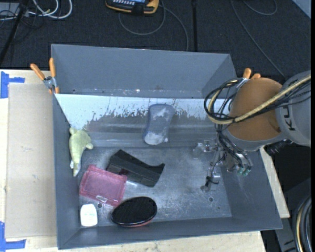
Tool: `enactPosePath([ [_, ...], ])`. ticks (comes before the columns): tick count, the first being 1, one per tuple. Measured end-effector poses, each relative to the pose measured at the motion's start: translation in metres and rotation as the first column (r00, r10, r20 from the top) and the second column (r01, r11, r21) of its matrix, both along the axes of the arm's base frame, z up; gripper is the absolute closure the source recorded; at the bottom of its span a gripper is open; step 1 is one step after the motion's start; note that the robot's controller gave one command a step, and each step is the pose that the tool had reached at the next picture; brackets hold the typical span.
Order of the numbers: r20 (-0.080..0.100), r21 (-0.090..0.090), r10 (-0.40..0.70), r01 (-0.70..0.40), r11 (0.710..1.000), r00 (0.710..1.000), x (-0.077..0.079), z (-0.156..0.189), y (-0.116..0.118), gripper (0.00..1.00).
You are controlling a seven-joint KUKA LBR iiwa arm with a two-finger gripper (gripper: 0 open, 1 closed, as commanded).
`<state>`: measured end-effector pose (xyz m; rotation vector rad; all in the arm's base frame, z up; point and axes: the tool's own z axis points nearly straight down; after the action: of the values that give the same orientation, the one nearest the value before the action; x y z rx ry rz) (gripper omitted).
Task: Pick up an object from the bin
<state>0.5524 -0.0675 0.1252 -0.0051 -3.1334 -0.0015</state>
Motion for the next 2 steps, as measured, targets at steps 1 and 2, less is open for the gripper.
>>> enactPosePath([
  [1,0.007,-0.001,0.002,-0.002,1.000,1.000,0.002,0.005,0.000,0.00],
  [2,0.009,-0.004,0.010,-0.010,1.000,1.000,0.001,-0.015,0.029,0.00],
])
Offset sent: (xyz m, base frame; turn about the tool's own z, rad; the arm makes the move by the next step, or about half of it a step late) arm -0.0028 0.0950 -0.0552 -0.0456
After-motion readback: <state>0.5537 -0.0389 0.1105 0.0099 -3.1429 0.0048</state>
